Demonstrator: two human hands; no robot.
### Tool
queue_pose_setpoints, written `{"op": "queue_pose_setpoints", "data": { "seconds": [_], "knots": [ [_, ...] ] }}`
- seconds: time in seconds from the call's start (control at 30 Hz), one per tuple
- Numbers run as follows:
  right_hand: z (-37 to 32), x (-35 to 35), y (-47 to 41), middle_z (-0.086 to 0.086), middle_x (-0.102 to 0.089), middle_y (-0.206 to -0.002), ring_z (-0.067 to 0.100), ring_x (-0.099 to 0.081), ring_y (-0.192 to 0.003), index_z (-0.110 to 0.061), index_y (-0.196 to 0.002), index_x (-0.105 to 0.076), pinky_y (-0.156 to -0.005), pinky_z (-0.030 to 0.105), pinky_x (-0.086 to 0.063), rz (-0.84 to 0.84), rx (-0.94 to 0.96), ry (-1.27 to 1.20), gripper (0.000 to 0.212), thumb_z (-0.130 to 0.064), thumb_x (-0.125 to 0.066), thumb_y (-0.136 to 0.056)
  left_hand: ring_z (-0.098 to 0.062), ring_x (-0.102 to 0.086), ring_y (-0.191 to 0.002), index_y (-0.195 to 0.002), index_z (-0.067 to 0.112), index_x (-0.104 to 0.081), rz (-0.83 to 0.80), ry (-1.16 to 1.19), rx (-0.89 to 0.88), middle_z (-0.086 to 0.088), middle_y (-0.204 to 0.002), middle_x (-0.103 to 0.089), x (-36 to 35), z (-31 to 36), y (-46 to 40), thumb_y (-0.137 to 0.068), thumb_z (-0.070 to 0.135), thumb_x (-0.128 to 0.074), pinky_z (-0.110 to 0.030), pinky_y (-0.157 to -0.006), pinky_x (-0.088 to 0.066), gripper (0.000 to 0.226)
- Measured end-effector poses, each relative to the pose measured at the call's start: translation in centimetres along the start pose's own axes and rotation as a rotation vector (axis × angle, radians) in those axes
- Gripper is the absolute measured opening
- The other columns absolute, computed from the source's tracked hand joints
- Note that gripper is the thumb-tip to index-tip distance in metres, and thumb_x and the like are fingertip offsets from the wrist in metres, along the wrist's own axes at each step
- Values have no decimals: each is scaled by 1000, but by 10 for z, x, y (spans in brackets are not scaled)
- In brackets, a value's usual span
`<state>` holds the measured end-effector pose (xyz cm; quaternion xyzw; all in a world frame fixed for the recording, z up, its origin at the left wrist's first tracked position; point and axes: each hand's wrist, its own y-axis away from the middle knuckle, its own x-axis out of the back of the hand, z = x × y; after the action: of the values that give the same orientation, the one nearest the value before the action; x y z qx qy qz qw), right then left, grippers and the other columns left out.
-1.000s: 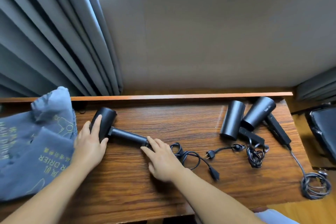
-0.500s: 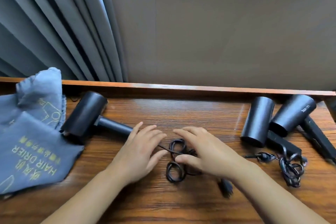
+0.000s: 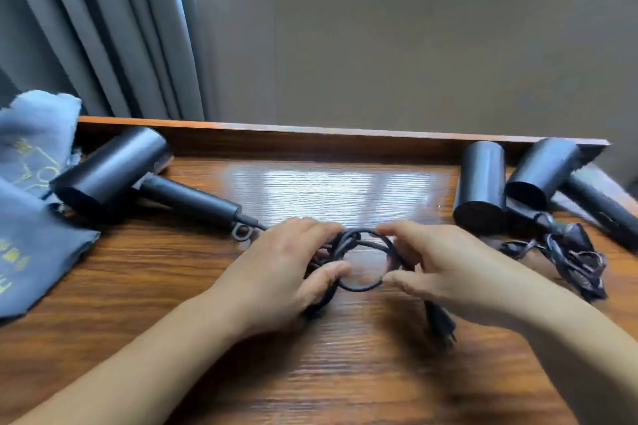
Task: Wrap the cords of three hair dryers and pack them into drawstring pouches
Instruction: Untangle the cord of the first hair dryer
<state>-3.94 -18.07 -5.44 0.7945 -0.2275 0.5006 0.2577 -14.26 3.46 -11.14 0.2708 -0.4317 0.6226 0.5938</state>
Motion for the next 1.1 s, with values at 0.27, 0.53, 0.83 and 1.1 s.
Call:
{"op": "queue_pose_setpoints", "data": {
  "seconds": [0.27, 0.53, 0.83, 1.1],
  "knots": [
    [-12, -32, 17, -5, -74, -97, 10, -68, -92, -28, -110, -70, -84, 22, -51, 325, 66, -619, 33, -3, -63, -90, -11, -57, -93, -104, 25, -57, 120, 175, 180, 9, -99, -63, 3, 19, 0, -82, 41, -54, -30, -85, -45, 28],
    [-19, -18, -8, 3, -70, -78, 14, -56, -68, -15, -106, -68, -64, 33, -51, 380, 14, -985, 15, -7, -63, -94, -16, -65, -89, -91, 21, -61, 334, 477, 365, 6, -88, -70, 18, 10, -23, -72, 32, -50, -36, -84, -53, 24],
    [-20, -9, -54, 7, -64, -61, 13, -48, -46, -14, -76, -65, -46, 24, -39, 597, 44, -718, 17, -21, -73, -89, -1, -64, -92, -95, 26, -63, 374, 518, 324, 10, -97, -68, 6, -14, -34, -89, 24, -63, -36, -86, -55, 6],
    [-27, -28, -62, -6, -54, -49, 9, -45, -45, -18, -64, -60, -46, 22, -37, 552, 59, -736, 28, -23, -80, -82, -11, -65, -99, -108, 30, -55, 266, 477, 136, 7, -99, -69, 4, -8, -26, -90, 37, -58, -36, -86, -53, 19]
  ]
}}
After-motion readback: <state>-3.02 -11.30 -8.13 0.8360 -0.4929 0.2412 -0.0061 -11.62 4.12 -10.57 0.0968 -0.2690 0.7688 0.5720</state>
